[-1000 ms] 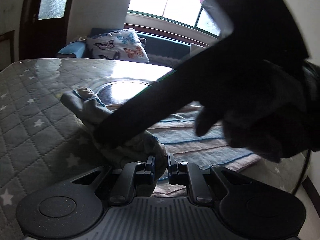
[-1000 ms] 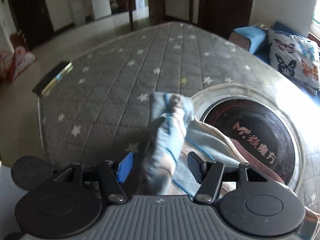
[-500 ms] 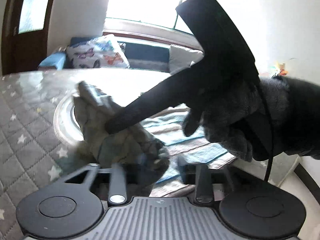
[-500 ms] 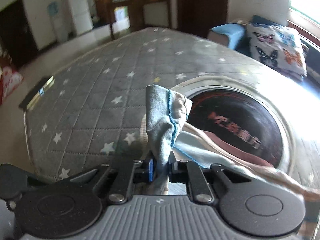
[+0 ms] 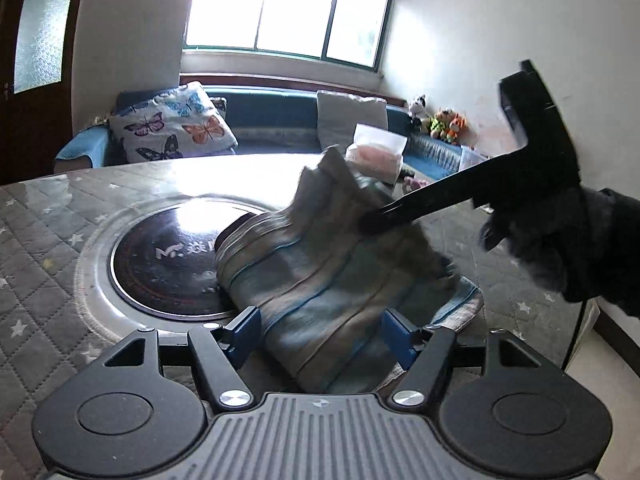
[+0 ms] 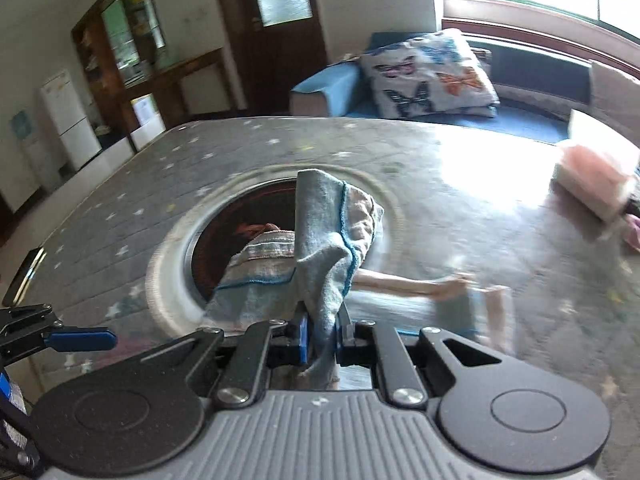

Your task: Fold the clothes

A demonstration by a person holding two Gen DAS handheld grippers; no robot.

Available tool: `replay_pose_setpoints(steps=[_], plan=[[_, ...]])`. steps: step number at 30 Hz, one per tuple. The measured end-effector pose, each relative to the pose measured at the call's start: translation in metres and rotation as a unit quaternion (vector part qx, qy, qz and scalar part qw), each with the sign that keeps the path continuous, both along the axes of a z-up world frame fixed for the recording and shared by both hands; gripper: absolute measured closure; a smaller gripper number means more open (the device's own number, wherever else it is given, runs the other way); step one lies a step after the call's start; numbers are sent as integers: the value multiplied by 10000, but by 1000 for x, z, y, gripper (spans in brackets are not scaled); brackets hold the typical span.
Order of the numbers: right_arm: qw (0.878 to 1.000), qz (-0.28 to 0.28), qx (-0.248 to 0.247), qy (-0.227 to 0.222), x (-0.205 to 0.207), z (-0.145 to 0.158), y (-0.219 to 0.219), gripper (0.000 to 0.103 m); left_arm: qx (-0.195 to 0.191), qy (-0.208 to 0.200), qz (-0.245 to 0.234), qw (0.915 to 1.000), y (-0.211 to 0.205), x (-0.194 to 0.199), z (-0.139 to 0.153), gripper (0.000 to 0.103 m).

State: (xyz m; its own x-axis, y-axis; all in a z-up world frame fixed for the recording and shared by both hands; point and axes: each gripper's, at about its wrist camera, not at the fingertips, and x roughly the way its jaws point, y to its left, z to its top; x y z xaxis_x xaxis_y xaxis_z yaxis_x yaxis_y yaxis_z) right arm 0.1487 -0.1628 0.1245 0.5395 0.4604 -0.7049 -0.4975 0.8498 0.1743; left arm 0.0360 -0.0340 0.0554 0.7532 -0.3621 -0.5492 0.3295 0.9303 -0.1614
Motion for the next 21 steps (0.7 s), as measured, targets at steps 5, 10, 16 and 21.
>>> replay_pose_setpoints(steps=[5,10,16,21], plan=[[9997,-228,2,12,7,0,-36,92,142,185,-22,9997,-10,12,-8,30],[9990,-414,40,140,10,-10,-60,92,242,347,16,9991,-16,24,-14,30],[9967,-742,23,333,12,-38,-80,83,430,416,37,9982,-22,35,-19,25],[9959,-892,28,173,9,-35,-91,70,540,455,-2,9975,-29,43,-21,25]])
